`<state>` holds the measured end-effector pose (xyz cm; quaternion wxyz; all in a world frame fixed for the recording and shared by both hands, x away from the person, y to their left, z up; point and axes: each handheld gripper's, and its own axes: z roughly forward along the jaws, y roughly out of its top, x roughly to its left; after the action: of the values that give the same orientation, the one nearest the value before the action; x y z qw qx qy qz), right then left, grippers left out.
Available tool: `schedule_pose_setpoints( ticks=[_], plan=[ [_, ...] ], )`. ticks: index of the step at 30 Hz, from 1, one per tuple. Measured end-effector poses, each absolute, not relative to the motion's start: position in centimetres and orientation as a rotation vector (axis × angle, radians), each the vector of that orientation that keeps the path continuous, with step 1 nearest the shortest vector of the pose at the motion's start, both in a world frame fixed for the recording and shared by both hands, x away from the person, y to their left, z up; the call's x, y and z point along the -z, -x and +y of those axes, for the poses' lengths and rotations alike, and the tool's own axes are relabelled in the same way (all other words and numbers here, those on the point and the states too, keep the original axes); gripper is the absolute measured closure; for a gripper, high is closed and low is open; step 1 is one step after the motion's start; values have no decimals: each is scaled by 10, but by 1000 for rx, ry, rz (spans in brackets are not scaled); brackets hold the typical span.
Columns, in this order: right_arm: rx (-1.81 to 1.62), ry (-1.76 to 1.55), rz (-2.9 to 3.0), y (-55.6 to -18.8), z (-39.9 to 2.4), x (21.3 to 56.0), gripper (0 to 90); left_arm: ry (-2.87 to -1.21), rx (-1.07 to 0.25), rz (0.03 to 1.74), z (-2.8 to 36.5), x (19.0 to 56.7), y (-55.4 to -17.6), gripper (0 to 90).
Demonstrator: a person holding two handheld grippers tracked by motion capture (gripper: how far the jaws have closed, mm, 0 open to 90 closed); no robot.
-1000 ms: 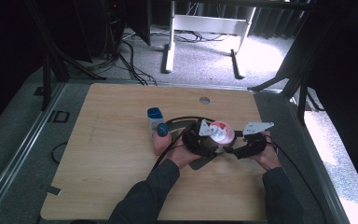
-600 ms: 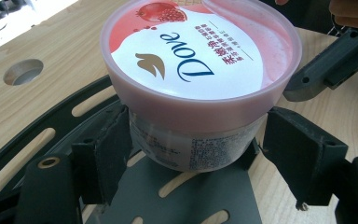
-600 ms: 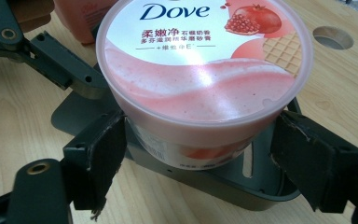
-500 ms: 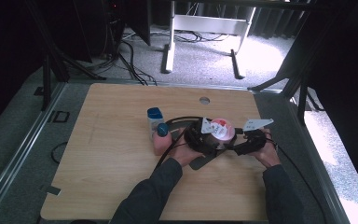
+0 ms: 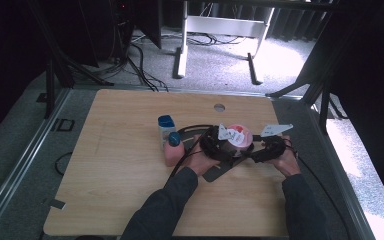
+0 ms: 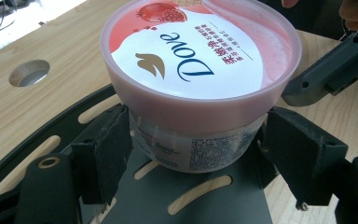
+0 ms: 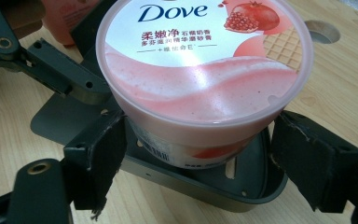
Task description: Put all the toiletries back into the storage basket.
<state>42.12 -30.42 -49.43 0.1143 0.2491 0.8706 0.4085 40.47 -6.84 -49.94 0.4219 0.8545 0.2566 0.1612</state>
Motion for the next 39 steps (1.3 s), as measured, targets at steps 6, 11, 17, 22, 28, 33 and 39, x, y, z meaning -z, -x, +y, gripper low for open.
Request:
schedule_pose_setpoints(
  ticks=[6,11,17,22,28,33,39],
  plan=[
    [-1180,-749,2561,-425,-304,498,191,-2145,-391,654,-70,504,-409,239],
    [-1170,-763,2563,-426,-304,501,193,-2147,-381,658,-71,508,-411,239],
    [-1150,-780,2569,-428,-306,504,194,-2154,-366,660,-74,512,-414,240],
    [-1119,-784,2577,-428,-307,507,195,-2164,-356,662,-76,517,-416,240],
    [-1108,-793,2581,-429,-308,510,200,-2172,-350,664,-77,519,-418,244],
    [-1095,-807,2584,-430,-308,512,210,-2177,-351,666,-78,521,-419,248],
    [-1079,-808,2590,-431,-308,514,222,-2185,-339,668,-78,525,-421,257]
  ],
)
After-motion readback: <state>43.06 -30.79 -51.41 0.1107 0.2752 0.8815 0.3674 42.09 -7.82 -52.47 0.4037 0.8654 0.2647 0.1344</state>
